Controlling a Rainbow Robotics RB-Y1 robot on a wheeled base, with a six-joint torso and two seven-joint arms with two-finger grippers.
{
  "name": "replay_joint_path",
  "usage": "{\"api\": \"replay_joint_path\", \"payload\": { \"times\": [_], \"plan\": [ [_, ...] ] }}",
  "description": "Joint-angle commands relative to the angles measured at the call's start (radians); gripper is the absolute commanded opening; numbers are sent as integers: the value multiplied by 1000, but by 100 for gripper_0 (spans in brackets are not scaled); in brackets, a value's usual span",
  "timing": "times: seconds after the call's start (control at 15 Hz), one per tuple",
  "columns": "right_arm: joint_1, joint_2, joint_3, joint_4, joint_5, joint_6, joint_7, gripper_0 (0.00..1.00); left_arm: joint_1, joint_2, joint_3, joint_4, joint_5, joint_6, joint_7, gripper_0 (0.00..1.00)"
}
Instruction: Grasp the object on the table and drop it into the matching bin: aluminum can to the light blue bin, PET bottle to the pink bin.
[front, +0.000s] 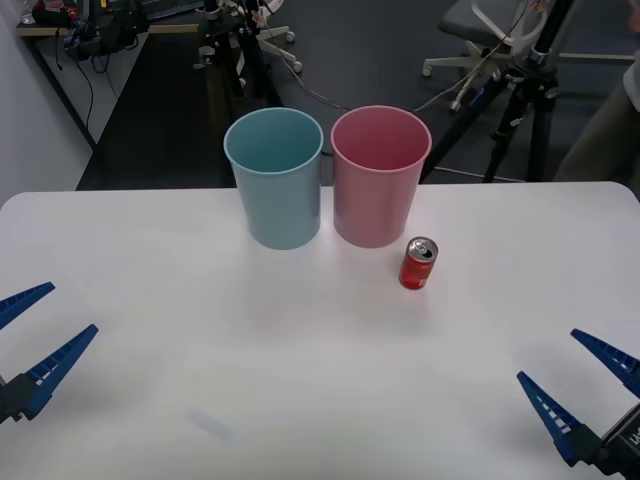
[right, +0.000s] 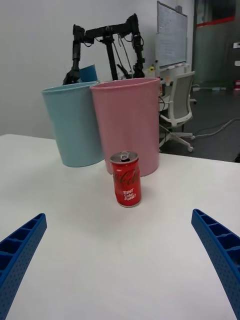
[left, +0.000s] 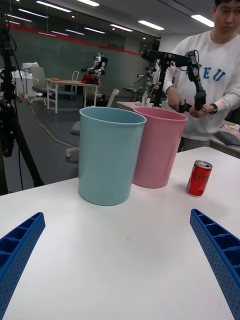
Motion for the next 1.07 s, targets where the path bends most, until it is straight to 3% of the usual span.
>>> {"api": "replay_joint_path", "payload": {
  "times": [0.07, 0.47, 1.07],
  "plan": [
    [-63, 4, 62, 106, -31, 14, 108, 100, 0, 0, 0, 0, 0, 0, 0, 100],
    [-237, 51, 151, 327, -37, 40, 333, 100, 0, 0, 0, 0, 0, 0, 0, 100],
    [-348, 114, 322, 329, -44, 341, 362, 100, 0, 0, 0, 0, 0, 0, 0, 100]
  ]
}}
